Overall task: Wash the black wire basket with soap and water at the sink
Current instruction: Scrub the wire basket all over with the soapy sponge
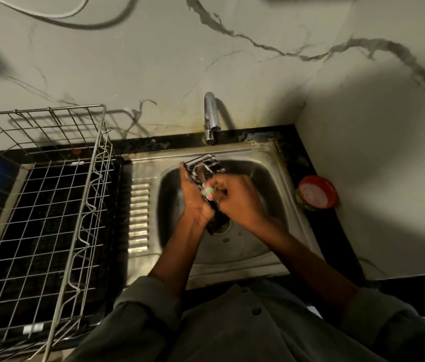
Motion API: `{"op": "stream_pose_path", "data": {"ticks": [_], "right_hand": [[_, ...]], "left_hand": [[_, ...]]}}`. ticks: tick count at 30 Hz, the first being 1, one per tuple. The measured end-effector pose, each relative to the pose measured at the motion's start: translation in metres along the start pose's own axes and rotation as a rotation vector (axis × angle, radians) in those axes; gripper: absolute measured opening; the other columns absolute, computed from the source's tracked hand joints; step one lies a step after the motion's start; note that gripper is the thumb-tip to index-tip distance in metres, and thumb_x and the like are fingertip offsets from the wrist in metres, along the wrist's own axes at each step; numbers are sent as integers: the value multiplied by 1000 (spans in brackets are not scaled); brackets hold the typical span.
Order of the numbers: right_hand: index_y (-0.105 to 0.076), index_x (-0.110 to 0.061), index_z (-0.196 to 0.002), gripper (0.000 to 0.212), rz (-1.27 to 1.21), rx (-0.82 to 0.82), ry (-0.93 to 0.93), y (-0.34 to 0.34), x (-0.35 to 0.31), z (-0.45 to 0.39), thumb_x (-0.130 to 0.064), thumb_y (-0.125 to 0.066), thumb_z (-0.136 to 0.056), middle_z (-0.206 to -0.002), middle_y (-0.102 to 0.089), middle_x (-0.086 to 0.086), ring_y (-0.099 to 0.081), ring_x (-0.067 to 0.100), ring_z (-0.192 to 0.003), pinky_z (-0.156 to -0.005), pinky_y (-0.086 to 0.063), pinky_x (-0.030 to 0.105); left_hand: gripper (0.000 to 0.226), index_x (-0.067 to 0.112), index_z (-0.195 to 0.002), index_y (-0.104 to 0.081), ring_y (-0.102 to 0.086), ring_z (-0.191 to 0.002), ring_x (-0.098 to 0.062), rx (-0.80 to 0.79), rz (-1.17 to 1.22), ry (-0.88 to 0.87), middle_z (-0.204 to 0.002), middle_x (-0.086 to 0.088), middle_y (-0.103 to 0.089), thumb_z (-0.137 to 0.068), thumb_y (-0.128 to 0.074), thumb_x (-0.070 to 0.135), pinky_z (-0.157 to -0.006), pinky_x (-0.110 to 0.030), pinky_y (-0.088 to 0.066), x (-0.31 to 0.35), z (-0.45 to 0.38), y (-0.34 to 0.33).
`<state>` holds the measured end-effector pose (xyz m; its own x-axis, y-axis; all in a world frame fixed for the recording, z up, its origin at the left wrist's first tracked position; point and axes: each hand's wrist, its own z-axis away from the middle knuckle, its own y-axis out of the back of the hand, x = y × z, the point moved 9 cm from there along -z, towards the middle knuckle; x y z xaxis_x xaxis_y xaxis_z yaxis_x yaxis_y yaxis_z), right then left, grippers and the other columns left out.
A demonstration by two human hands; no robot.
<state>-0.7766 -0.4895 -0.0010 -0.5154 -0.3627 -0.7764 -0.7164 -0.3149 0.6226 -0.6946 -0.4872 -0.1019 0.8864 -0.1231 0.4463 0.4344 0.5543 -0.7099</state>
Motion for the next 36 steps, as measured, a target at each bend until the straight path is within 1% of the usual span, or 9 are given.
{"op": "stream_pose_path", "data": {"ticks": [2,5,11,15,19,21,25,31,36], "right_hand": [[-77,-22,-93,27,144,-29,44,4,13,14,-1,-71,-78,-93,-76,-4,-71,10,-85,-77,-59,33],[-76,-24,-91,26,174,165,-135,31,50,24,-2,-73,-78,-94,-75,-5,-70,14,-86,-79,-58,36],[-76,-21,-97,23,106,61,97,1,-3,28,-3,-70,-83,-97,-70,-8,-64,5,-88,-78,-50,18],[-76,-18,-101,24,126,306,-100,31,25,15,-3,-74,-83,-101,-73,-1,-69,12,-90,-79,-52,20],[-79,-16,-98,21,49,104,93,-3,-11,17,-3,-76,-81,-96,-75,-3,-67,3,-83,-76,-53,15],[-80,-15,-97,20,-10,152,32,0,-9,7,-4,-79,-81,-95,-75,-3,-68,2,-82,-74,-51,10],[-79,-18,-95,16,-121,213,-49,-1,-7,-13,-7,-79,-82,-91,-76,-6,-71,1,-84,-78,-57,18],[-79,-19,-95,20,7,-80,-78,-4,15,14,-6,-79,-80,-90,-77,-6,-70,-2,-80,-76,-57,17],[-78,-17,-98,19,-104,201,-72,13,4,-12,-7,-79,-82,-91,-77,-5,-71,1,-82,-77,-60,23]], "left_hand": [[93,13,-155,-47,-66,-116,-35,33,87,-36,-135,-18,-64,-94,-36,82,-90,-52,-60,10,-10,9],[101,22,-150,-52,-64,-123,-40,88,52,-6,-138,-17,-65,-83,-28,95,-83,-69,-56,10,-12,20],[107,13,-151,-52,-64,-122,-38,76,108,-67,-132,-21,-66,-81,-40,94,-106,-51,-52,11,-9,18],[113,15,-146,-60,-60,-131,-39,68,24,11,-141,-19,-64,-75,-36,99,-102,-57,-52,6,-8,17],[100,16,-148,-54,-57,-135,-36,84,144,4,-150,-16,-57,-78,-59,87,-115,-54,-43,9,-12,21],[93,15,-141,-58,-63,-127,-33,44,89,16,-141,-16,-62,-81,-57,86,-110,-49,-49,7,-5,13],[69,13,-92,-71,-74,-85,-23,-22,-67,12,-92,-9,-72,-96,-44,76,-78,-32,-62,-6,2,5],[76,9,-131,-64,-66,-112,-34,-113,65,31,-124,-18,-67,-95,-47,74,-109,-48,-47,-1,-7,3],[64,12,-110,-77,-74,-99,-25,-168,20,45,-108,-11,-74,-97,-51,69,-91,-37,-60,-25,11,-14]]}}
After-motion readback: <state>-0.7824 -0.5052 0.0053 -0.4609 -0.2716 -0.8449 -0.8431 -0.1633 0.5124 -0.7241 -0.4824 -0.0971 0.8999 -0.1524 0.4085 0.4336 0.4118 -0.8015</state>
